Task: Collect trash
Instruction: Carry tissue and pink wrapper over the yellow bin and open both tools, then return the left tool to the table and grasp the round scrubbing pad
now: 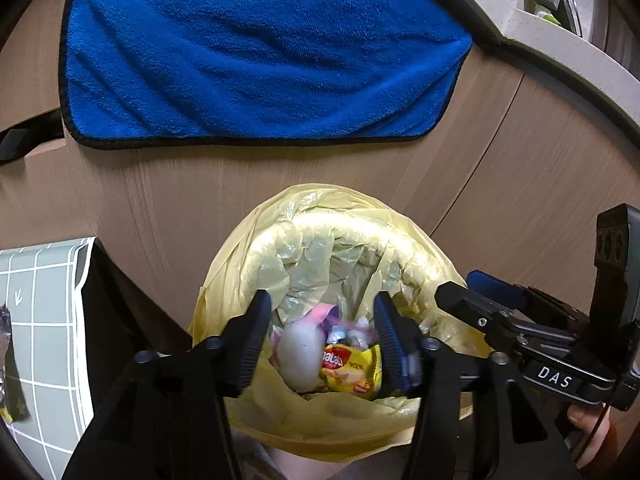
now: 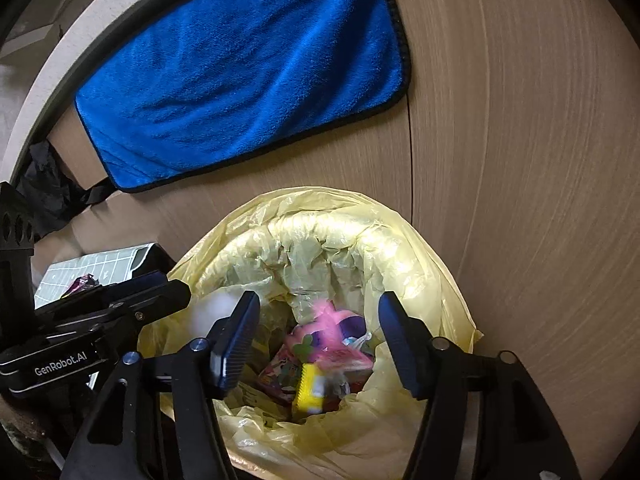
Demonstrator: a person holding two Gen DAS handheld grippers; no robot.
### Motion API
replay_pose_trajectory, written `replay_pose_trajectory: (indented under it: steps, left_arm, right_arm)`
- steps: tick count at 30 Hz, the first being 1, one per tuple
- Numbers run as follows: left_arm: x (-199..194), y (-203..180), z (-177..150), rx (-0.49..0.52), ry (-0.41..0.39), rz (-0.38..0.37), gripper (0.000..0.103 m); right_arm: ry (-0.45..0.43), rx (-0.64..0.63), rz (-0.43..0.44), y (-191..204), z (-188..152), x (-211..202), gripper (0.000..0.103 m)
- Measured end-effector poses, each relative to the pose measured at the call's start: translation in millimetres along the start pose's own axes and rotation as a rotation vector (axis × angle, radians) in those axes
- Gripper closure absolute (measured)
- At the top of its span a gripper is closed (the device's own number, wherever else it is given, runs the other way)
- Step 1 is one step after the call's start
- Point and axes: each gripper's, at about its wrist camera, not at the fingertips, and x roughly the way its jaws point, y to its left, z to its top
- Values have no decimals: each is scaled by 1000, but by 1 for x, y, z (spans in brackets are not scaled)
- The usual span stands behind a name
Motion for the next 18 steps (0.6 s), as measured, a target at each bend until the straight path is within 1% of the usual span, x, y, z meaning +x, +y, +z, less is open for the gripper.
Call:
replay_pose_trajectory:
  steps: [3, 5, 8, 12, 14, 18]
  left_arm:
    - [-5, 3, 1, -14, -1, 2, 43]
    - [-17, 8, 2, -28, -15, 3, 43]
    - [-43, 20, 2, -50, -73, 20, 43]
    - [-91, 44, 0, -83, -152, 68, 43]
    - [-113, 59, -4, -105, -177, 94, 43]
    - [-159, 101, -24, -157, -206, 186, 43]
  right_arm:
    - [-11, -2, -12, 1, 0, -5, 41]
    - [-20, 2, -15, 1, 0, -10, 41]
    - [-34, 5, -18, 1, 2, -18, 41]
    - [-62, 6, 9, 10, 4, -32, 41]
    - [-76, -3, 24, 19, 4, -39, 41]
    - [-103, -44, 64, 48, 5, -51, 41]
